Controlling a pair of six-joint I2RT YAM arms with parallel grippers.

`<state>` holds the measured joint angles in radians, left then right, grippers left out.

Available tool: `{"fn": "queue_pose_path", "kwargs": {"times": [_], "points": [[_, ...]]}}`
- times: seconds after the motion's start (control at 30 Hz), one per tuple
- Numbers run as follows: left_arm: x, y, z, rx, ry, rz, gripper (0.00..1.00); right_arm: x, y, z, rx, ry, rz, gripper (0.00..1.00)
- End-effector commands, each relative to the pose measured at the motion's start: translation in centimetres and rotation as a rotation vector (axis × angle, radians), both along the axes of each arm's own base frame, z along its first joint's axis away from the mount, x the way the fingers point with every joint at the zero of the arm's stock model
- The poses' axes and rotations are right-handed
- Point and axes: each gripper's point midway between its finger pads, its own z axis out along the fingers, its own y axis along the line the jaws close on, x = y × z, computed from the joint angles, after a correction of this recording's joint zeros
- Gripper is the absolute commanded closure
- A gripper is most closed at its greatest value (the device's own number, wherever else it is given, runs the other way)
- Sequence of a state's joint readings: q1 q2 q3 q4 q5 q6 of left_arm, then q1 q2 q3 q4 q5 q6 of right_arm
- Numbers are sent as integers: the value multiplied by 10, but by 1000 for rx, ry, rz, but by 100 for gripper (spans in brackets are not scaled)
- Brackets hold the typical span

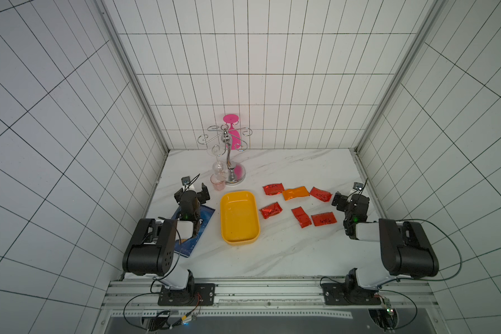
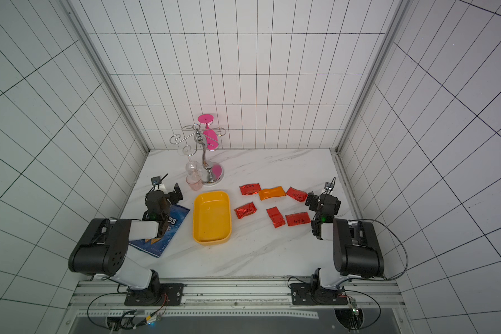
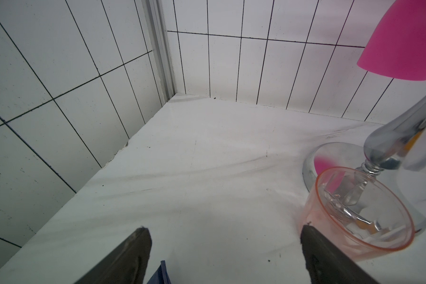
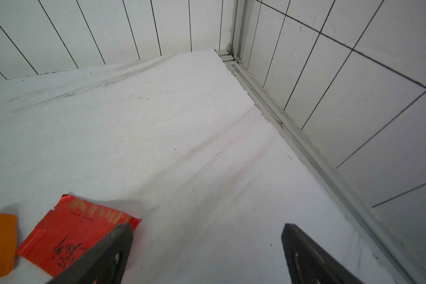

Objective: Take the tea bags out of the storage box
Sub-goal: Reset both arms

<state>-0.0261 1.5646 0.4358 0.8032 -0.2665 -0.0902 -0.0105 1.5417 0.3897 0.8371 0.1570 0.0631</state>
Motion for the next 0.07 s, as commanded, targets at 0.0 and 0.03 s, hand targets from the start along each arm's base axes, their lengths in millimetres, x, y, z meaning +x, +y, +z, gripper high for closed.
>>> {"fn": "queue_pose_path", "kwargs": {"times": [0.0, 0.03], "points": [[1, -1, 1, -10, -2, -5, 2, 10, 3, 11, -4, -23, 11, 1], [1, -1, 0, -10, 0, -6, 2, 7, 4, 12, -4, -34, 14, 1]]}}
